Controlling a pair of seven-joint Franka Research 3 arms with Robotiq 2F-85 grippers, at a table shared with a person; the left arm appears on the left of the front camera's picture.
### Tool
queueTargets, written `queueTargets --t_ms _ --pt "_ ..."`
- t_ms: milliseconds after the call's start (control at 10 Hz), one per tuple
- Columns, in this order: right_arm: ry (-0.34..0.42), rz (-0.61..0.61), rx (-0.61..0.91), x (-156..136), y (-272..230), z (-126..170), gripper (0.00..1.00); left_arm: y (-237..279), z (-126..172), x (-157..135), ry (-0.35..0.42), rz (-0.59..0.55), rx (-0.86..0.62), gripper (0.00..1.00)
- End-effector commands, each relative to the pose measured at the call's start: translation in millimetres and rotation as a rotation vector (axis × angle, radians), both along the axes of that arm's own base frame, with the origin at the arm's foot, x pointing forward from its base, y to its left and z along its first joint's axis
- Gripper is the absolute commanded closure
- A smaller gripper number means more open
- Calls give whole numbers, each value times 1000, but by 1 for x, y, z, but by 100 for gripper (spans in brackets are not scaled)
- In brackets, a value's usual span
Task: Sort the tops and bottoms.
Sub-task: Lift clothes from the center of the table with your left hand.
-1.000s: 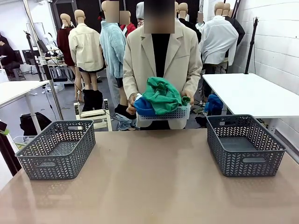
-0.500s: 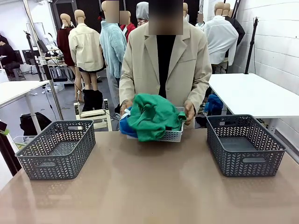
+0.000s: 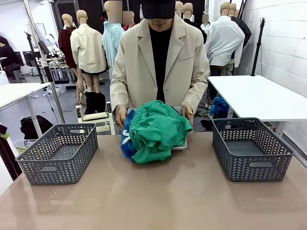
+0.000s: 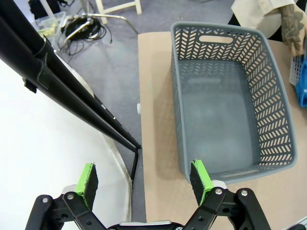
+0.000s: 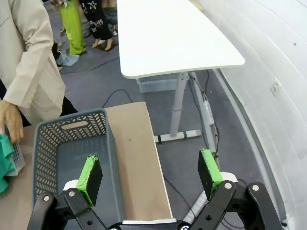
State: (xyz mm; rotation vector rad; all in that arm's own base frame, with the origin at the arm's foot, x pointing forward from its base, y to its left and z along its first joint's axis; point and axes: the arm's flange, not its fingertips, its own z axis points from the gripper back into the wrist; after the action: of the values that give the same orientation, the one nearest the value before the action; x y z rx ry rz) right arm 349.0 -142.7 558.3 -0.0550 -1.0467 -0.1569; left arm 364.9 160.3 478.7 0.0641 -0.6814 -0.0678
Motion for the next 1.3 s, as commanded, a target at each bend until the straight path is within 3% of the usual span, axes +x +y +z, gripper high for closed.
queueTargets --t_ms 0,1200 --pt "12 -3 1 -1 0 -2 0 2 0 -2 1 1 -5 0" --pt "12 -3 1 -1 0 -2 0 2 0 -2 1 1 -5 0"
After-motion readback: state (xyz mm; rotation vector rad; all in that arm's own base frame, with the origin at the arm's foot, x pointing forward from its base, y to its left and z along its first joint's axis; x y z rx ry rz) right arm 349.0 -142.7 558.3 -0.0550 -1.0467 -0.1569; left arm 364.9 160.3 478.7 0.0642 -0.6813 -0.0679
